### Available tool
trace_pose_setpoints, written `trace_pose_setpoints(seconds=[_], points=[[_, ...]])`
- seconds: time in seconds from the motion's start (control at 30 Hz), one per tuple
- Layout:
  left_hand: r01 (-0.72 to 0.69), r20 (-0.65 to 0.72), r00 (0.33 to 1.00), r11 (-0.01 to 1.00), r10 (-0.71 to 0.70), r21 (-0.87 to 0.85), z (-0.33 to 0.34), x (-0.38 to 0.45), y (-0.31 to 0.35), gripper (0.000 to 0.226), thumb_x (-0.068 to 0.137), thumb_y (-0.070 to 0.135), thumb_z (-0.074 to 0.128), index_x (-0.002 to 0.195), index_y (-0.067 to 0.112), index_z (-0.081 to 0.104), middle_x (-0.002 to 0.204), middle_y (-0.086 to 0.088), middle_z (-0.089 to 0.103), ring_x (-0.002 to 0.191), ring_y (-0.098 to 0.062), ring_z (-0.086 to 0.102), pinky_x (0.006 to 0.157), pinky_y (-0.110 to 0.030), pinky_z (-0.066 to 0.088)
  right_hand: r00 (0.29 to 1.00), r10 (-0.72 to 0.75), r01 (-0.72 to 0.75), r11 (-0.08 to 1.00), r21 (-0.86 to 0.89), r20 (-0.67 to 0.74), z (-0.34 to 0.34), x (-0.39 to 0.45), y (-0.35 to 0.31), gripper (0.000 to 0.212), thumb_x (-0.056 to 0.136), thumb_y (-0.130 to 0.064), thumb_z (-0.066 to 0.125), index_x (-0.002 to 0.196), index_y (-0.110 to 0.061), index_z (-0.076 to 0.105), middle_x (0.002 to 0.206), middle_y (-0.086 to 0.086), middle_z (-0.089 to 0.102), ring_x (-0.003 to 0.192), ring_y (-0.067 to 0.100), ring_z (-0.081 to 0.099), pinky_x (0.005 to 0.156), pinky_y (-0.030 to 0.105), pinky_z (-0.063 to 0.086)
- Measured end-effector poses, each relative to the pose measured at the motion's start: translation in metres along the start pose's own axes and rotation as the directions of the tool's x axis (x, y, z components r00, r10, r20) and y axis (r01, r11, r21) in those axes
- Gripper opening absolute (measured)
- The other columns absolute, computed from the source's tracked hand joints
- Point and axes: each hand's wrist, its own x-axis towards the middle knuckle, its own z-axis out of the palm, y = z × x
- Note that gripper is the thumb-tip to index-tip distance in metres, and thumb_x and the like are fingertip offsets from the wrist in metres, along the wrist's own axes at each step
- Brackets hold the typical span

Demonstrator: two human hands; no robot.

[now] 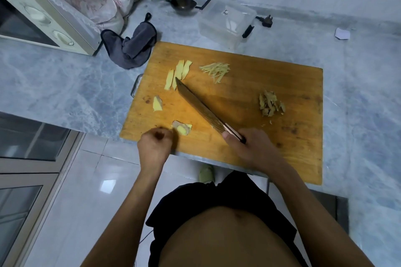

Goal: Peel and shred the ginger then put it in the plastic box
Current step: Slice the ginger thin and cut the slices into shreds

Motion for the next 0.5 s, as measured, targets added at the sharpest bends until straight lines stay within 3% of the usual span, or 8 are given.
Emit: trace_pose_setpoints(seconds=[0.07, 0.17, 0.33, 0.5], points=[[0.139, 0.024, 0.99, 0.989, -0.138, -0.053, 0.007, -0.001, -0.002, 0.023, 0.085, 0.037, 0.07, 0.075, 0.017, 0.075, 0.088, -0.001, 0.075, 0.091, -0.024, 0.068, 0.081, -0.027, 0.05, 0.998, -0.039, 0.04, 0.999, -0.022, 0.058, -0.001, 0.004, -0.003, 0.053, 0.097, -0.056, 0.05, 0.061, -0.018, 0.044, 0.054, -0.006, 0.043, 0.048, 0.007, 0.04, 0.048, 0.023, 0.029], [0.133, 0.014, 0.991, 0.989, -0.132, -0.06, 0.014, -0.001, 0.008, 0.02, 0.084, 0.034, 0.074, 0.076, 0.015, 0.076, 0.075, -0.002, 0.073, 0.083, -0.024, 0.068, 0.07, -0.024, 0.045, 0.99, -0.059, 0.069, 0.995, -0.071, 0.129, -0.002, 0.01, -0.009, 0.054, 0.096, -0.058, 0.05, 0.062, -0.016, 0.048, 0.056, -0.004, 0.047, 0.051, 0.011, 0.045, 0.051, 0.027, 0.034], [0.1, -0.018, 0.995, 0.995, -0.101, -0.005, 0.029, -0.006, 0.029, 0.012, 0.081, 0.024, 0.072, 0.089, 0.016, 0.078, 0.093, -0.007, 0.075, 0.091, -0.029, 0.065, 0.073, -0.026, 0.046, 0.978, -0.063, 0.082, 0.992, -0.091, 0.201, -0.006, 0.008, -0.01, 0.054, 0.096, -0.057, 0.05, 0.065, -0.014, 0.055, 0.057, -0.002, 0.048, 0.051, 0.011, 0.045, 0.052, 0.029, 0.036], [0.088, 0.024, 0.996, 0.995, -0.087, -0.036, 0.04, -0.002, 0.043, 0.014, 0.083, 0.024, 0.074, 0.096, 0.018, 0.076, 0.101, -0.003, 0.074, 0.102, -0.026, 0.065, 0.083, -0.026, 0.047, 0.99, -0.021, 0.034, 0.994, -0.099, 0.137, -0.01, -0.002, -0.004, 0.053, 0.097, -0.053, 0.053, 0.058, -0.017, 0.049, 0.052, -0.007, 0.044, 0.045, 0.004, 0.042, 0.048, 0.022, 0.031]])
